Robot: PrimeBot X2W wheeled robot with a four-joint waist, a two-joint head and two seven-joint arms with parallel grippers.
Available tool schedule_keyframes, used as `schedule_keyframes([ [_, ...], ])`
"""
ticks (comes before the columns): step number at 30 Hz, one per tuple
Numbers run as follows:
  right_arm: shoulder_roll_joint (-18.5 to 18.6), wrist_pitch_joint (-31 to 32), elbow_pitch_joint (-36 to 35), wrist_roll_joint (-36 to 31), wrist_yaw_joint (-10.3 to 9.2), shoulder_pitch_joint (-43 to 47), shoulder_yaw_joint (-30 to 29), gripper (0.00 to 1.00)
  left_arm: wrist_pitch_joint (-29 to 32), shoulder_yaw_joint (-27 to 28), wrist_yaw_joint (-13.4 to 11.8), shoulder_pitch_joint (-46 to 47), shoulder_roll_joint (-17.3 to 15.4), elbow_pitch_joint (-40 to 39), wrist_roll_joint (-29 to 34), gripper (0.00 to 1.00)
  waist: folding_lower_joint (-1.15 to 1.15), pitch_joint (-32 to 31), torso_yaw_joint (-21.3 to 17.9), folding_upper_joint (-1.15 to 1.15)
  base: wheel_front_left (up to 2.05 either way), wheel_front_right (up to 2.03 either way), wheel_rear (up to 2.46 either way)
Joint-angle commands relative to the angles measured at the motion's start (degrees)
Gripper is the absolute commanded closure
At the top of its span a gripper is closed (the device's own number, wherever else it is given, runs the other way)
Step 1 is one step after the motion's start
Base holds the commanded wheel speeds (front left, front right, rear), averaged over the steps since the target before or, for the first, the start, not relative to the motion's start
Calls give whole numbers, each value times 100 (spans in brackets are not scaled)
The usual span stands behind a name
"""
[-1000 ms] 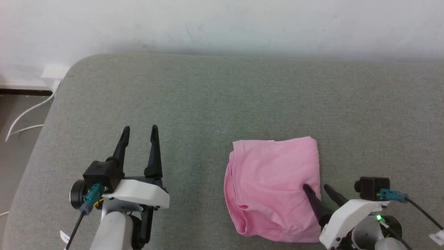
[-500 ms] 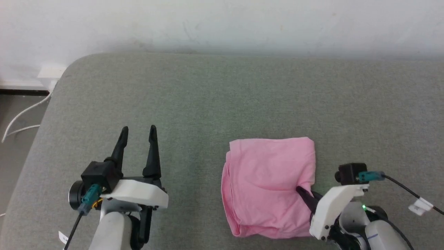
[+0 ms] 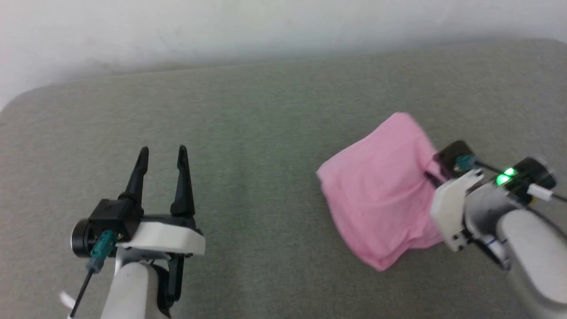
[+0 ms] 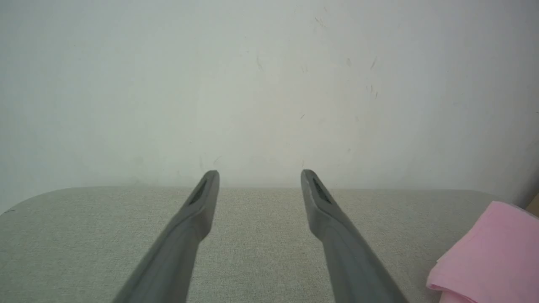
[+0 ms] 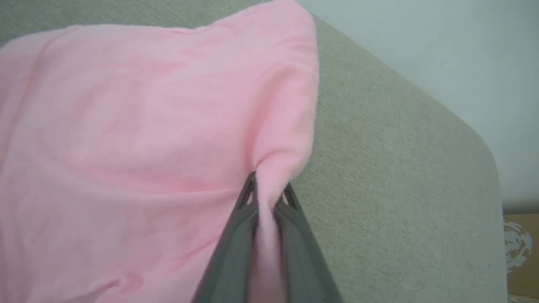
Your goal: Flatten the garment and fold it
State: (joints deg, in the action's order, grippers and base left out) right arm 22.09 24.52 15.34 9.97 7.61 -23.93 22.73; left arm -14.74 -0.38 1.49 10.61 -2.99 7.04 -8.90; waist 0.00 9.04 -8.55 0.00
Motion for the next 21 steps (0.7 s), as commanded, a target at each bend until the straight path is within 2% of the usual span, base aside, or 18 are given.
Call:
schedule_keyframes([
  [1,84,-59,62,-26,-12,-124,16,100,-26,3,26,113,-7,-48,71,0,0,382,-560,0,0,0,0],
  [7,634,-679,972,-86,-12,-820,-173,100,-26,-36,90,428,-147,-219,289,0,0,949,-1148,0,0,0,0],
  [11,828,-1126,1685,-376,-12,-1207,-595,100,-16,-105,111,669,-287,-348,435,0,0,1392,-1351,0,0,0,0],
  [15,862,-1577,2300,-709,-12,-1517,-1215,100,133,-157,133,871,-466,-588,567,0,0,1815,-1426,0,0,0,0],
  [21,904,-2168,3060,-1359,-12,-2013,-2253,100,370,-201,147,1077,-643,-952,672,0,0,2276,-1304,0,0,0,0],
])
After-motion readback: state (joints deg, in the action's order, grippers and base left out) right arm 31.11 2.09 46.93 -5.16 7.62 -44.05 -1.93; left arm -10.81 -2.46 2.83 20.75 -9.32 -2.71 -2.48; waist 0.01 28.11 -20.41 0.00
